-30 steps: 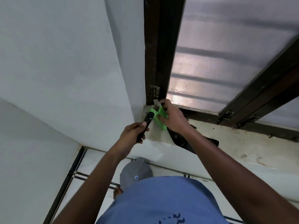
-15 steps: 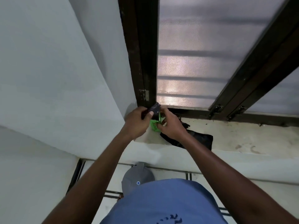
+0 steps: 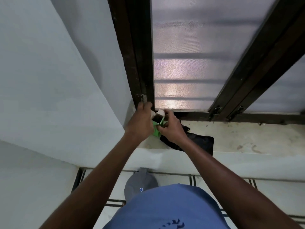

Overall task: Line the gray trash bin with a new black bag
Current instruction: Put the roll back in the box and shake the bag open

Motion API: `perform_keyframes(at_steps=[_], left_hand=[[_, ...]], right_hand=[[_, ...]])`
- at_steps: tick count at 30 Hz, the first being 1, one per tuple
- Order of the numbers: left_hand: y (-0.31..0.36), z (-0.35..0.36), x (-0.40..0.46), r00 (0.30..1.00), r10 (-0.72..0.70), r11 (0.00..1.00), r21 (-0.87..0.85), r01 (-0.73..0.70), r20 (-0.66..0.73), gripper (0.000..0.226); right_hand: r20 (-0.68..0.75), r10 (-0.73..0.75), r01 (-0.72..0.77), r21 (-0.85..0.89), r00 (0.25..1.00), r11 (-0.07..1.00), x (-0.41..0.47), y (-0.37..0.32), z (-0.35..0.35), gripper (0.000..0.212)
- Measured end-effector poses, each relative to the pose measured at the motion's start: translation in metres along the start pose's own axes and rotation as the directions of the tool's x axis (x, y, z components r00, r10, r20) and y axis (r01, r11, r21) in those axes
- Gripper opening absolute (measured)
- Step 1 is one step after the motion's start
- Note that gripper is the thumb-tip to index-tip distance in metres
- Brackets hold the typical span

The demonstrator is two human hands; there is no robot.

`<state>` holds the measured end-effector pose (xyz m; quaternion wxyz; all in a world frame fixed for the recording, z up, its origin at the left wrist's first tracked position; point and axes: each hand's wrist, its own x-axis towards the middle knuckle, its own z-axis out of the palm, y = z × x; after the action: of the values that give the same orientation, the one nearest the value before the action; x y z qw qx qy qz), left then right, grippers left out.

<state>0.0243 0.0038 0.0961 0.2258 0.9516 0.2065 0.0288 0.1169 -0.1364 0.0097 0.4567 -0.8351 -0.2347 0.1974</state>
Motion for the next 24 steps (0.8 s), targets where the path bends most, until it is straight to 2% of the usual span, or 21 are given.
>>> perform_keyframes(at_steps=[2,4,6,8,10,12,15,18,21,24], left_hand=[[-0.004,0.009,-0.006,0.993,-0.113,0.991,-0.068,0.115,0.040,0.024],[-0.012,0.021,-0.010,0.966,-0.210,0.946,-0.218,0.239,0.150,0.014],[-0.018,0.034,-0.009,0.929,-0.285,0.824,-0.435,0.364,0.237,0.016],[-0.022,0.042,-0.006,0.901,-0.343,0.634,-0.643,0.430,0.265,0.004],[-0.027,0.050,0.000,0.891,-0.371,0.526,-0.733,0.433,0.260,0.020],[-0.030,0.052,0.003,0.884,-0.398,0.502,-0.748,0.434,0.246,0.028],[-0.035,0.054,0.008,0.880,-0.404,0.458,-0.776,0.432,0.251,0.034],[-0.038,0.053,0.011,0.902,-0.337,0.460,-0.789,0.407,0.269,0.038],[-0.039,0.053,0.013,0.918,-0.296,0.446,-0.811,0.378,0.265,0.030],[-0.040,0.055,0.014,0.921,-0.284,0.413,-0.833,0.369,0.268,0.032]], right_hand=[[-0.027,0.064,-0.062,0.081,0.998,0.995,0.000,0.000,0.002,0.094],[-0.057,0.083,-0.076,0.119,0.995,0.990,-0.001,0.001,0.006,0.092],[-0.081,0.088,-0.077,0.129,0.993,0.989,-0.003,0.002,0.011,0.083],[-0.089,0.120,-0.107,0.136,0.989,0.985,-0.005,0.003,0.017,0.071],[-0.082,0.180,-0.157,0.234,0.980,0.960,-0.007,0.004,0.021,0.048],[-0.060,0.264,-0.218,0.404,0.963,0.888,-0.007,0.002,0.023,0.036],[-0.025,0.341,-0.278,0.527,0.940,0.803,-0.009,-0.005,0.020,0.043],[-0.018,0.316,-0.262,0.515,0.949,0.816,-0.010,-0.002,0.018,0.032],[-0.015,0.278,-0.239,0.465,0.961,0.852,-0.011,0.000,0.017,0.020],[-0.051,0.198,-0.170,0.339,0.979,0.925,-0.011,0.000,0.017,0.025]])
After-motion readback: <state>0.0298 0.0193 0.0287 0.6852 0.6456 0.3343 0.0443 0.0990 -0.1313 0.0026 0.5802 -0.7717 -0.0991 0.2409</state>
